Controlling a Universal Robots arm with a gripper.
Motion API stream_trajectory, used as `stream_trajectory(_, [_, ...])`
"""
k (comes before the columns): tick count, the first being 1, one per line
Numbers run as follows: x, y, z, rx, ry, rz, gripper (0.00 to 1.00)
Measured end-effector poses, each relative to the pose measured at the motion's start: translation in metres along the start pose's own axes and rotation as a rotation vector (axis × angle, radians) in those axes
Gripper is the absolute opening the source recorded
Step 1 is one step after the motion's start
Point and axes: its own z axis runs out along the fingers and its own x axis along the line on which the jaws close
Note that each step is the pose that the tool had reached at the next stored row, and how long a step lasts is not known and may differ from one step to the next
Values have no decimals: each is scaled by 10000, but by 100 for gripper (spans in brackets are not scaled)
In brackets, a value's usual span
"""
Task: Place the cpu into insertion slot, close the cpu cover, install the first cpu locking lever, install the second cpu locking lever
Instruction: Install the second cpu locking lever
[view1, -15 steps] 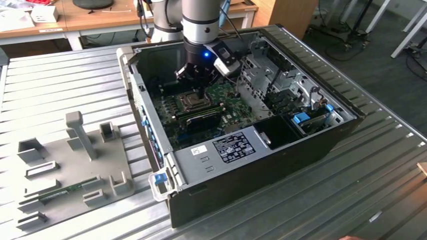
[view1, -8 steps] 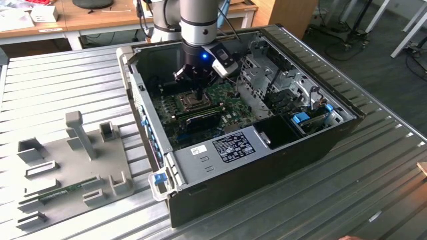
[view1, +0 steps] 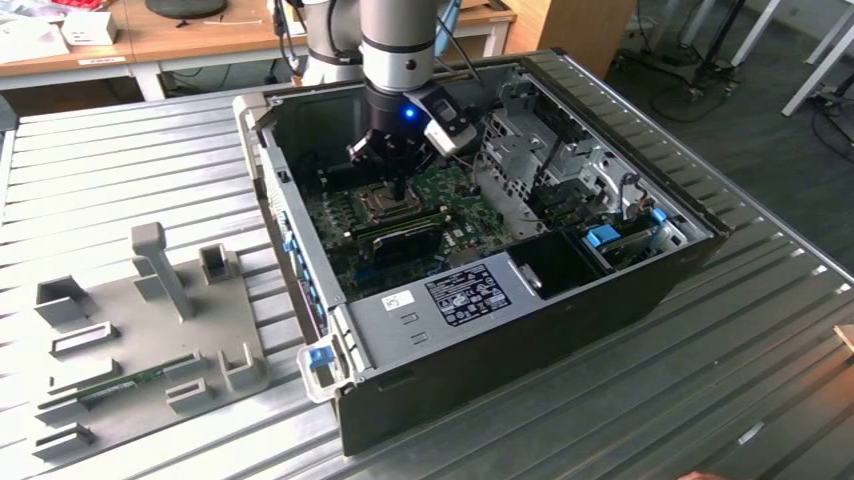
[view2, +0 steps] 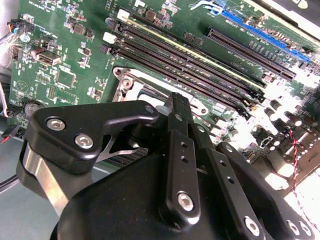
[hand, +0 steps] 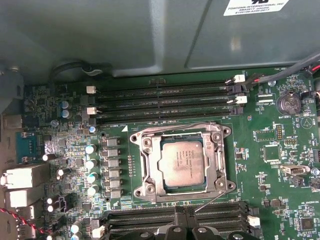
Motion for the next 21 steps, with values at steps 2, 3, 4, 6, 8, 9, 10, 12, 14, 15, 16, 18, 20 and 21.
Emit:
stream_trajectory(2, [0,0,5,-4,-2,0,11])
stream_trajectory(3, [1,-1,8,-4,-2,0,11])
stream_trajectory(4, [1,-3,9,-1,0,1,11])
stream_trajectory(6, [3,-5,20,-2,-1,1,11])
stream_trajectory(8, [12,-6,36,-1,-1,1,11])
stream_trajectory(9, [19,-6,44,0,-1,0,11])
stream_trajectory(10, [30,-7,52,-1,-1,0,11])
stream_trajectory(12, [55,-9,67,0,0,0,11])
stream_trajectory(14, [75,-11,81,0,0,0,11])
stream_trajectory(15, [83,-12,87,0,0,0,11])
stream_trajectory(16, [88,-12,91,1,0,0,11])
stream_trajectory(18, [88,-13,92,2,1,-1,11])
stream_trajectory(20, [89,-12,93,0,0,0,11])
stream_trajectory(21, [91,-12,93,0,0,0,11])
